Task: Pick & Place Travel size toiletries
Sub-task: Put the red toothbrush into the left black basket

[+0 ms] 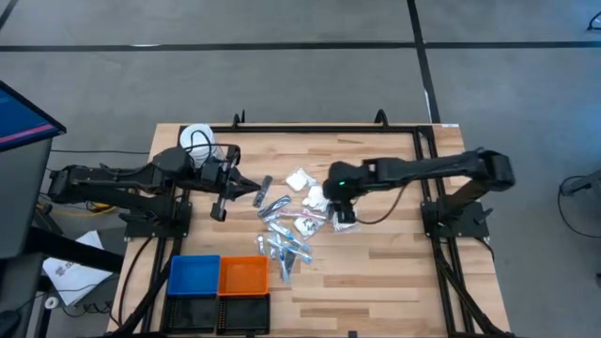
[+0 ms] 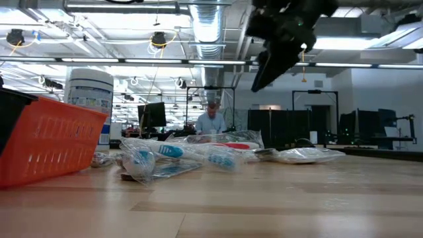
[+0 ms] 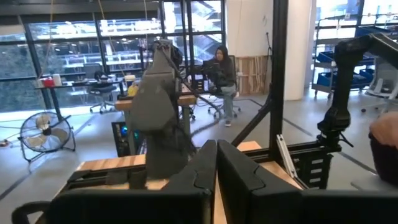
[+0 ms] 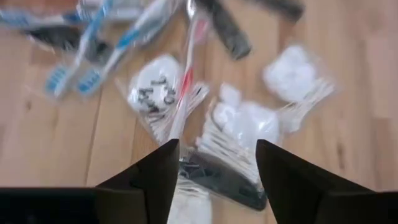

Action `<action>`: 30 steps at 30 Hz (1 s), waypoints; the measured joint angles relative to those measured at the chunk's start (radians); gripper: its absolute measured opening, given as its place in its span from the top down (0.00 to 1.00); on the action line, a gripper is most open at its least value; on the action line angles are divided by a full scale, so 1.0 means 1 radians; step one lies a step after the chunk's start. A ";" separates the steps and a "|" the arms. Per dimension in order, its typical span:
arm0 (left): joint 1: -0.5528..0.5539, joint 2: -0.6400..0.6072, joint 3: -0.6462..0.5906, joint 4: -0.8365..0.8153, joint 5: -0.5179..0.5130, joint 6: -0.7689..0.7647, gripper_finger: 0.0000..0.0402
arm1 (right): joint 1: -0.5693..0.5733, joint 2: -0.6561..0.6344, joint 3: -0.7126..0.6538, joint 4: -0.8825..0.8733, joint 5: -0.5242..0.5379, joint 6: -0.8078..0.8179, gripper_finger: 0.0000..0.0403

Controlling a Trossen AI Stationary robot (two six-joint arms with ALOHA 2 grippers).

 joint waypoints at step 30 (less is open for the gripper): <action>0.004 0.000 0.000 0.001 0.000 0.035 0.98 | 0.006 0.268 0.183 0.016 -0.016 0.061 0.58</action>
